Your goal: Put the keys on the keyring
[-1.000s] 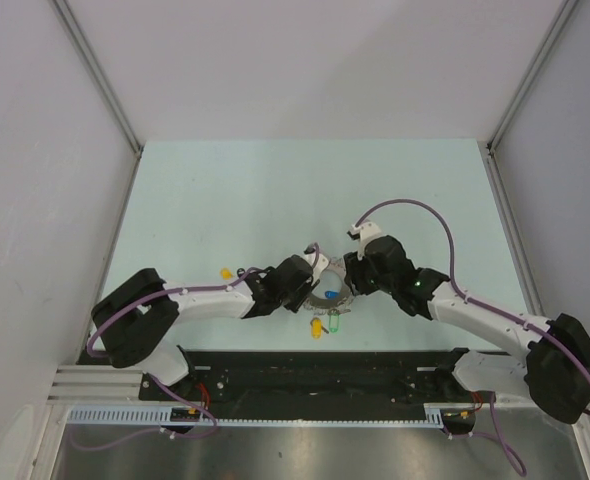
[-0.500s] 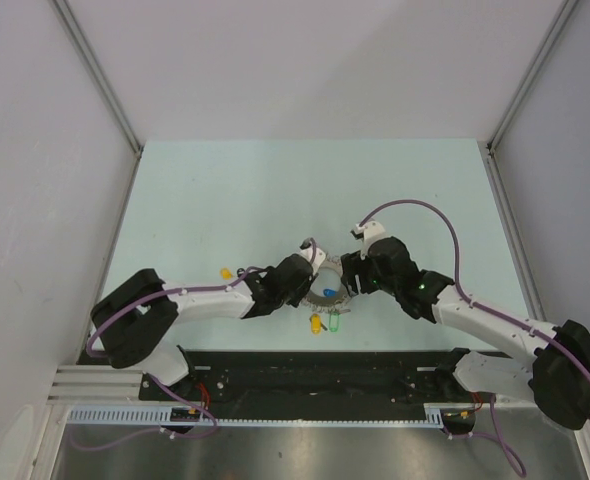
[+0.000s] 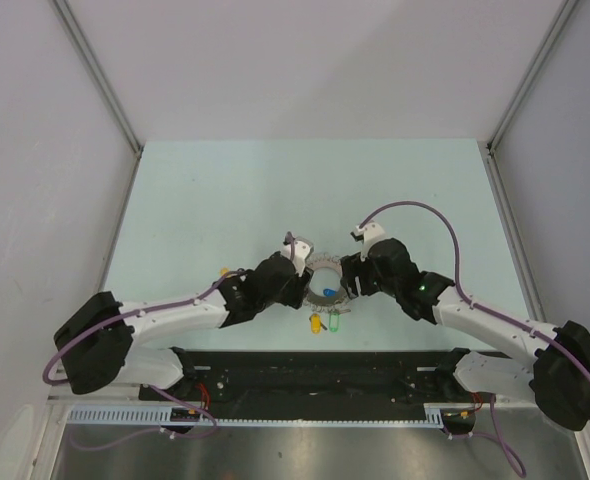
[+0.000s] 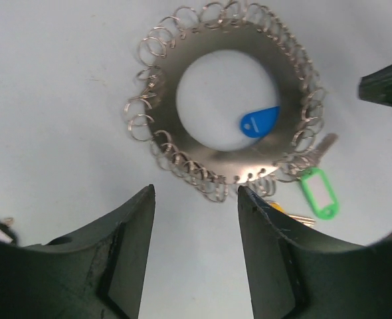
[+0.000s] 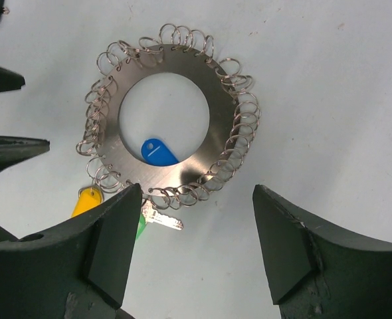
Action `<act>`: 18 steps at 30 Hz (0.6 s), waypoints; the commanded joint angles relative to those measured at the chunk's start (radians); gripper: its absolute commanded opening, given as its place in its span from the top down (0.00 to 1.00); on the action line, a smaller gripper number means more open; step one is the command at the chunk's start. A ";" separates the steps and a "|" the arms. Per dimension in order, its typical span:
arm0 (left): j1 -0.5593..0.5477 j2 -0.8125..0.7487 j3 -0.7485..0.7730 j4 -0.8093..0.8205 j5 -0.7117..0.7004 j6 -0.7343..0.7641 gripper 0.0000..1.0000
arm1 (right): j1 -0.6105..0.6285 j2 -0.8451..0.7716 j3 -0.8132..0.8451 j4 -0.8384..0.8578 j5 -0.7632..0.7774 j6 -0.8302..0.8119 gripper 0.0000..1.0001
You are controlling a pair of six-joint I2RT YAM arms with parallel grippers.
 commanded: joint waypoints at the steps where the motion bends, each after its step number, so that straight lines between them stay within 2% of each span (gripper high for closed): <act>1: -0.003 -0.037 -0.035 0.056 0.131 -0.173 0.44 | 0.006 -0.033 -0.001 0.007 0.009 0.010 0.27; 5: -0.004 0.012 -0.058 0.094 0.135 -0.244 0.50 | 0.008 -0.031 -0.001 0.003 0.009 0.013 0.28; 12: -0.003 0.122 -0.012 0.110 0.138 -0.244 0.65 | 0.011 -0.036 -0.011 0.001 0.020 0.012 0.28; 18: -0.003 0.149 -0.006 0.119 0.135 -0.246 0.65 | 0.009 -0.038 -0.019 0.003 0.025 0.005 0.28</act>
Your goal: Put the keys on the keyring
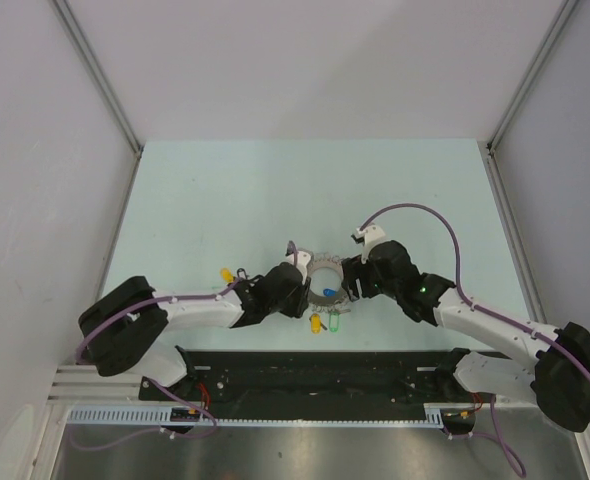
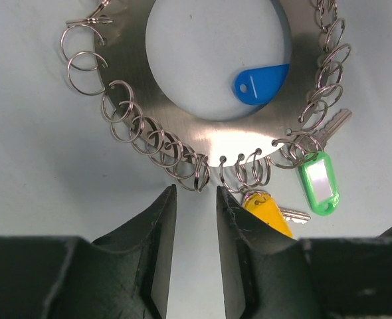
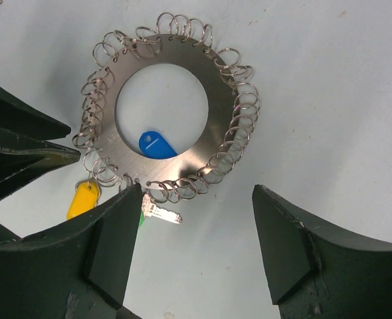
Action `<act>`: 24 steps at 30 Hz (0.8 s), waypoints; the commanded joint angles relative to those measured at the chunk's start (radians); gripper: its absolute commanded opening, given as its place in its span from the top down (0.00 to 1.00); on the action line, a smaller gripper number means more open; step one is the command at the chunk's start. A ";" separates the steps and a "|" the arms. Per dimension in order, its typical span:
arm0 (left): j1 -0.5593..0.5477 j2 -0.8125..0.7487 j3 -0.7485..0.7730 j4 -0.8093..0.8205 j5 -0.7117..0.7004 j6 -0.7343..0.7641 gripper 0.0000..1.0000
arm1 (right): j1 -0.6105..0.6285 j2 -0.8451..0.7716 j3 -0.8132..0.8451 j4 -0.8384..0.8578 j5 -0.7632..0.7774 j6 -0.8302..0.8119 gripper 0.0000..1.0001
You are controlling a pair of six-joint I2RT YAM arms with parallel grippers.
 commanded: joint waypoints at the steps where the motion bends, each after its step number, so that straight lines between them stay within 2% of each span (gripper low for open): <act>1: -0.003 0.010 0.041 0.045 0.012 -0.029 0.65 | 0.004 -0.023 -0.008 0.017 0.020 -0.003 0.28; 4: -0.003 0.021 0.055 0.043 0.017 -0.025 0.66 | 0.001 -0.019 -0.008 0.021 0.018 -0.004 0.28; 10: -0.003 0.044 0.066 0.043 0.034 -0.020 0.72 | -0.001 -0.019 -0.010 0.017 0.021 -0.006 0.28; 16: -0.001 0.027 0.064 0.028 0.031 -0.014 0.84 | -0.001 -0.025 -0.010 0.018 0.015 -0.008 0.28; 17: -0.003 0.021 0.066 0.022 0.029 -0.011 0.91 | -0.001 -0.028 -0.008 0.018 0.015 -0.011 0.28; 20: -0.003 -0.016 0.078 -0.015 0.022 0.029 0.99 | -0.001 -0.046 -0.010 0.020 0.005 -0.012 0.28; 24: -0.003 -0.077 0.150 -0.139 0.003 0.170 1.00 | -0.001 -0.119 -0.008 0.029 -0.032 -0.023 0.28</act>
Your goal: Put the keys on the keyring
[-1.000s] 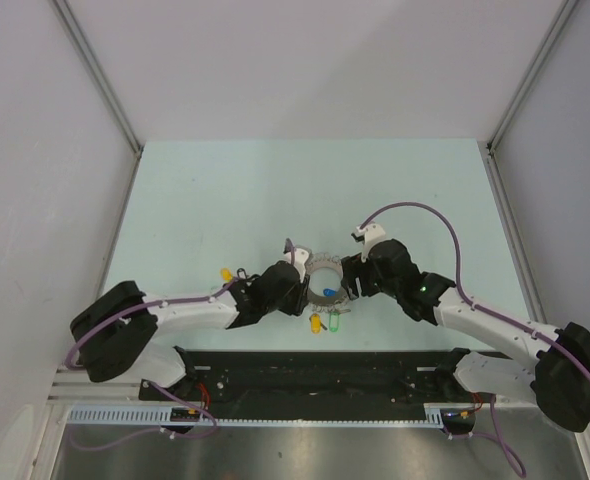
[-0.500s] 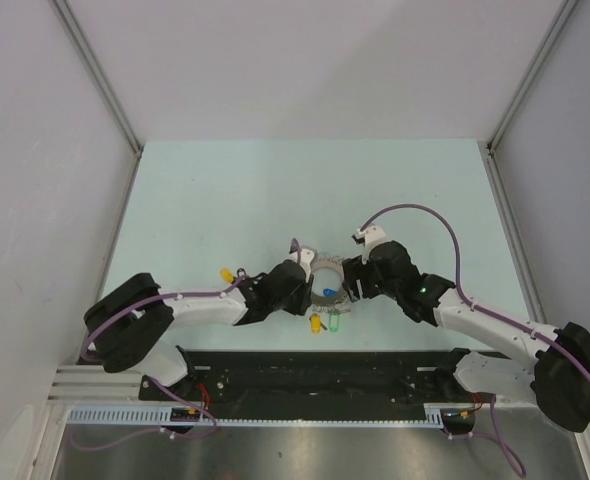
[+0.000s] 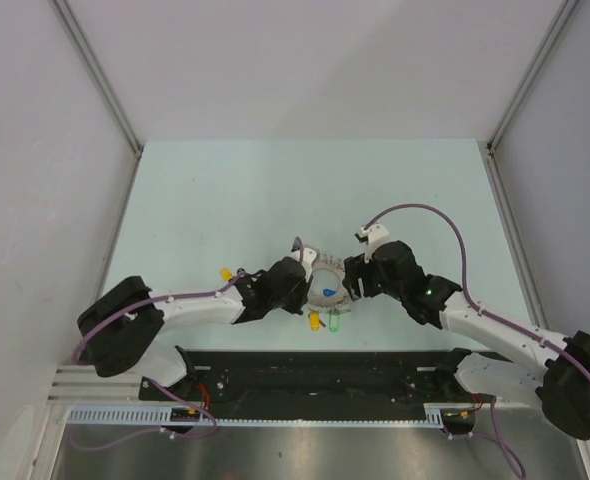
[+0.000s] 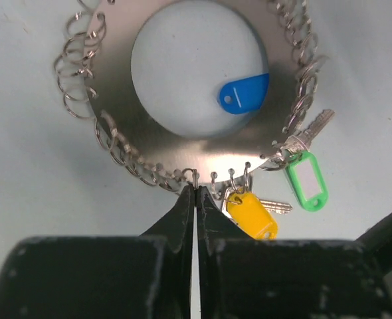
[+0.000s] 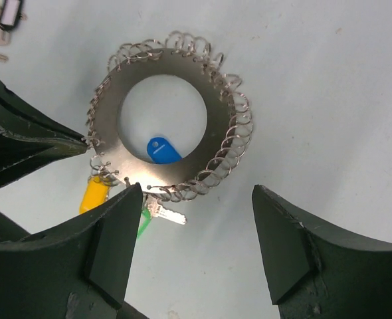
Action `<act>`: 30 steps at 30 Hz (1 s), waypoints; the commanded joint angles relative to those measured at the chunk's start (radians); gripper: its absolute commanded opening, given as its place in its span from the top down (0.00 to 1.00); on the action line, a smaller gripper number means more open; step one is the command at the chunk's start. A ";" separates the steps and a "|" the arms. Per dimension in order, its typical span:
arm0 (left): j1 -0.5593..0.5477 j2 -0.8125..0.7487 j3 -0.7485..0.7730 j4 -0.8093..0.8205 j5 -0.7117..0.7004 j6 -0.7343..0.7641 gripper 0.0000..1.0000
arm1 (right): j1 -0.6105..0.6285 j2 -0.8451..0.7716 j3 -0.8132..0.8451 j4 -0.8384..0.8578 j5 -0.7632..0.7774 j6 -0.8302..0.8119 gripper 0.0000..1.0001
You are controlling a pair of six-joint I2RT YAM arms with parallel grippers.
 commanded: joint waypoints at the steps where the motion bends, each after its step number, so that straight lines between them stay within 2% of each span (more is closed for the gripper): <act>1: -0.003 -0.102 0.121 -0.126 -0.025 0.149 1.00 | 0.001 -0.098 -0.001 0.040 -0.033 -0.022 0.28; 8: -0.003 -0.128 0.319 -0.263 -0.071 0.365 1.00 | 0.001 -0.259 -0.001 0.103 -0.092 -0.065 0.23; 12: -0.003 -0.177 0.403 -0.278 0.030 0.462 1.00 | 0.000 -0.333 0.001 0.109 -0.161 -0.097 0.16; 17: -0.003 -0.292 0.385 -0.199 0.152 0.581 1.00 | -0.025 -0.465 0.001 0.111 -0.251 -0.083 0.17; 20: 0.000 -0.366 0.330 -0.099 0.231 0.589 1.00 | -0.030 -0.506 0.001 0.129 -0.277 -0.105 0.18; 24: 0.028 -0.452 0.264 0.022 0.351 0.568 1.00 | -0.030 -0.510 0.002 0.193 -0.349 -0.126 0.21; 30: 0.040 -0.486 0.179 0.166 0.435 0.522 1.00 | -0.037 -0.458 0.001 0.326 -0.477 -0.143 0.28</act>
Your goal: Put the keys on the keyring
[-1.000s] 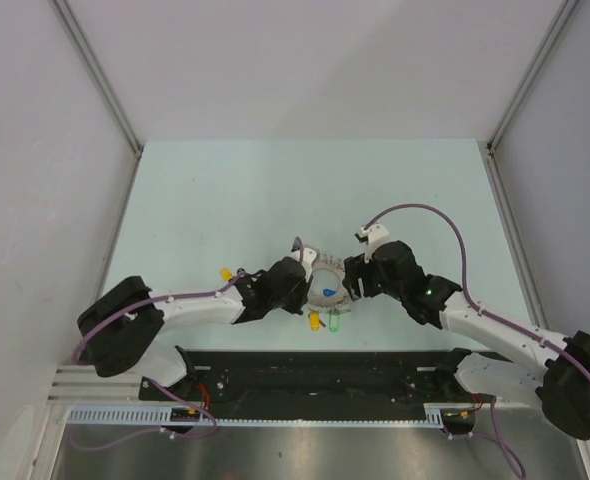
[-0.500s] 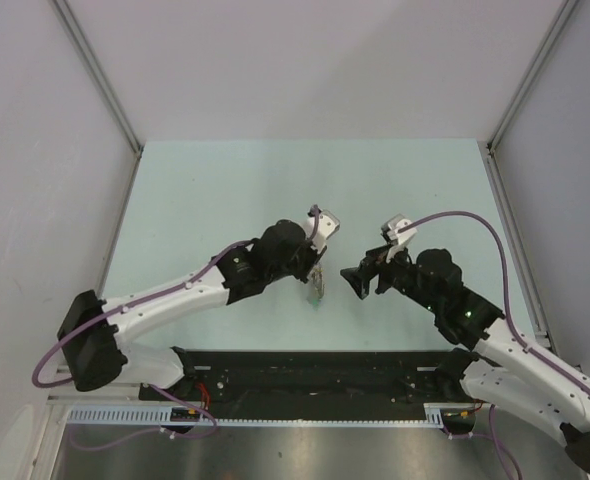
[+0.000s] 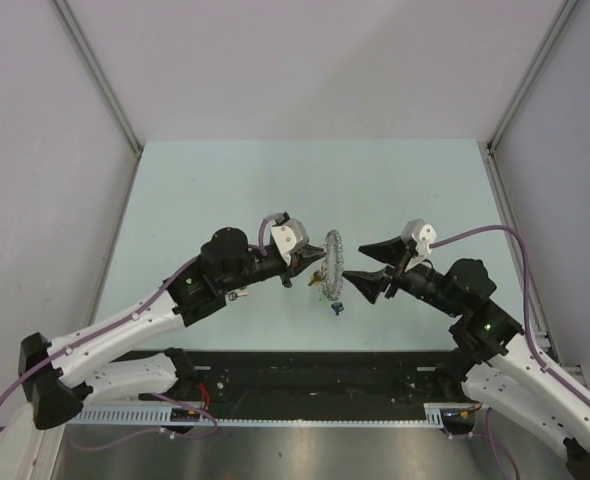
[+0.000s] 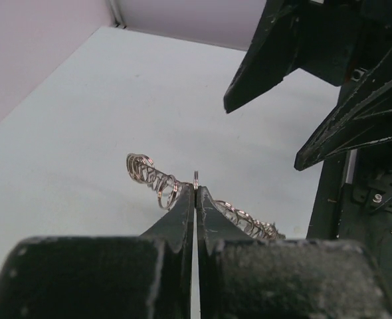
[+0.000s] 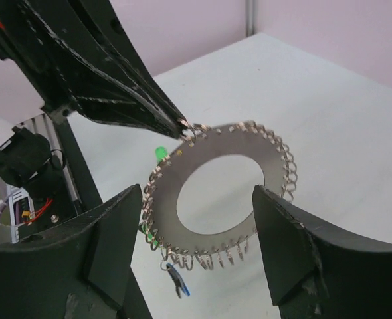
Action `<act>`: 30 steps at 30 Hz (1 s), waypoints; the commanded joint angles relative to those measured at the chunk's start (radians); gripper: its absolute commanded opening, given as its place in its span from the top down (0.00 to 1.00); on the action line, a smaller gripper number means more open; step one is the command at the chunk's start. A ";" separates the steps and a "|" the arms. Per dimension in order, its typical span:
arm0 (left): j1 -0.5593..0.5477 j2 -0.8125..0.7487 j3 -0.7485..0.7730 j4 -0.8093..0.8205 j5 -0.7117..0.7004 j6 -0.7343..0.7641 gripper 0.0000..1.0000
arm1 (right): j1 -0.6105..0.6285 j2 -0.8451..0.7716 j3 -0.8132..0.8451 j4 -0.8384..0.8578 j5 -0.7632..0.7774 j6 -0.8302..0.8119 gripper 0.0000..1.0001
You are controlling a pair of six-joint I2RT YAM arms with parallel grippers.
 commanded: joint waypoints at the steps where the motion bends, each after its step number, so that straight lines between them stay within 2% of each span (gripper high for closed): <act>1: 0.009 -0.031 -0.056 0.219 0.125 -0.035 1.00 | -0.009 0.045 0.001 0.153 -0.120 -0.031 0.31; 6: 0.009 -0.039 -0.122 0.332 0.153 -0.073 1.00 | -0.030 0.112 0.001 0.235 -0.176 -0.027 0.41; 10: 0.011 -0.056 -0.153 0.393 0.165 -0.079 0.99 | -0.064 0.163 -0.002 0.258 -0.231 -0.034 0.52; 15: 0.022 -0.079 -0.190 0.442 0.163 -0.098 1.00 | -0.116 0.194 -0.002 0.293 -0.321 -0.028 0.53; 22: 0.028 -0.082 -0.222 0.516 0.188 -0.155 1.00 | -0.153 0.224 -0.002 0.334 -0.449 -0.010 0.60; 30: 0.028 -0.065 -0.222 0.534 0.196 -0.168 1.00 | -0.158 0.223 -0.002 0.350 -0.479 0.003 0.60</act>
